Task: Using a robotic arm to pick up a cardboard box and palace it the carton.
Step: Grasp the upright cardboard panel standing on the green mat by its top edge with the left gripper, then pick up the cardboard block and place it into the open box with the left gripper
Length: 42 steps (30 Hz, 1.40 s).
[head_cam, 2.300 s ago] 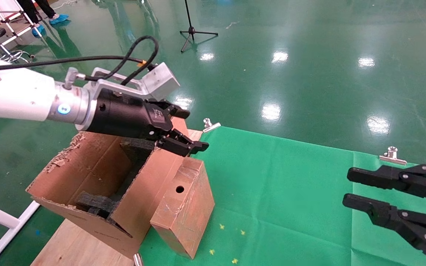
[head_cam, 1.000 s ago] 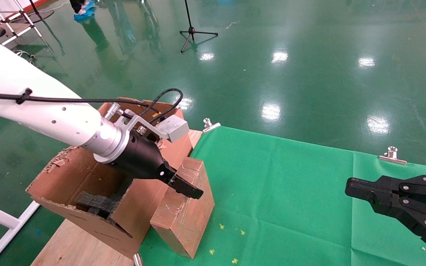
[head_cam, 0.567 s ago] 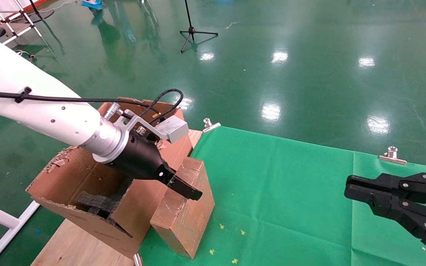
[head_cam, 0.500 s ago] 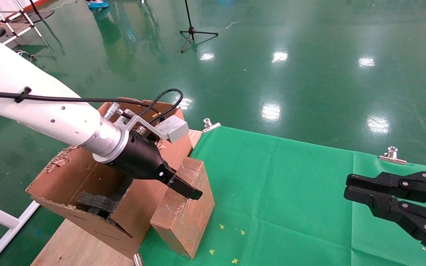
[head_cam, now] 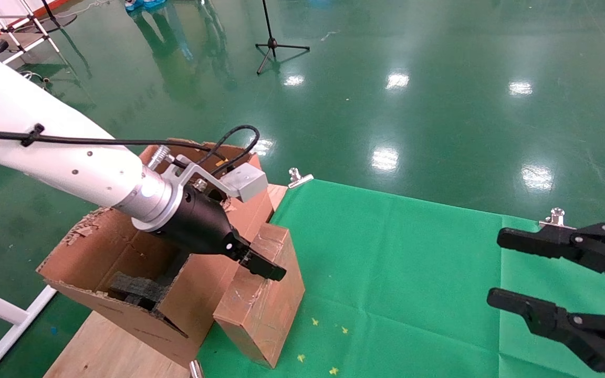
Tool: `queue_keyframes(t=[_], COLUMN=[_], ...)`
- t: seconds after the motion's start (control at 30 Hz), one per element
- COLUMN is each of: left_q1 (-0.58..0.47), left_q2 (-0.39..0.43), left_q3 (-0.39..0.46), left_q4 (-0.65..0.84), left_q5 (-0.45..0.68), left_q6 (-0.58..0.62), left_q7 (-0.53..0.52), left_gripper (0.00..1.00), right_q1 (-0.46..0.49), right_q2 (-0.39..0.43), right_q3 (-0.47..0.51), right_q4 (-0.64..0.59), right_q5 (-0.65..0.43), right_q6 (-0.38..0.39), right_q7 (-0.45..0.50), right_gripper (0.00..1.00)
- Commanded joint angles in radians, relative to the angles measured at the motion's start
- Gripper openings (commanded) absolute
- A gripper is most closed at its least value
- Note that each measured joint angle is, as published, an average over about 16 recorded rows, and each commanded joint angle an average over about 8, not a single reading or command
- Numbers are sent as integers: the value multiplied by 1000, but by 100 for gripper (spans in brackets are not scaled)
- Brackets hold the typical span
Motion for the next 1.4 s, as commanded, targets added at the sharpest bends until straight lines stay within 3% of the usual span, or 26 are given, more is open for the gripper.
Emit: queue_keyframes(t=[0.03,0.37,0.57,0.8,1.1,1.4], left_q1=[0,-19,-90,-251,-436,-462], left_q2=[0,-6,-55,-122,-161,-129], left_q3=[-1,-7,-59,-138,-100,-21], left_q4=[-1,25,46,154,377,739], left_q5=[0,-19,-89,-143,50,189], left_q6=[0,-16,-26,-3,9,-30], left_q7=[0,55,203,400,614,781], left_gripper=[0,0,0,0,0,0], right_q1=[0,0,0,0,0,0], right_q2=[0,0,0,0,0,0], right_q3=[0,0,0,0,-1,-1], right_q4=[0,0,0,0,0,0], right_q5=[0,0,0,0,0,0], right_q6=[0,0,0,0,0,0], right_q7=[0,0,0,0,0,0], right_gripper=[100,100,100,100,100,100])
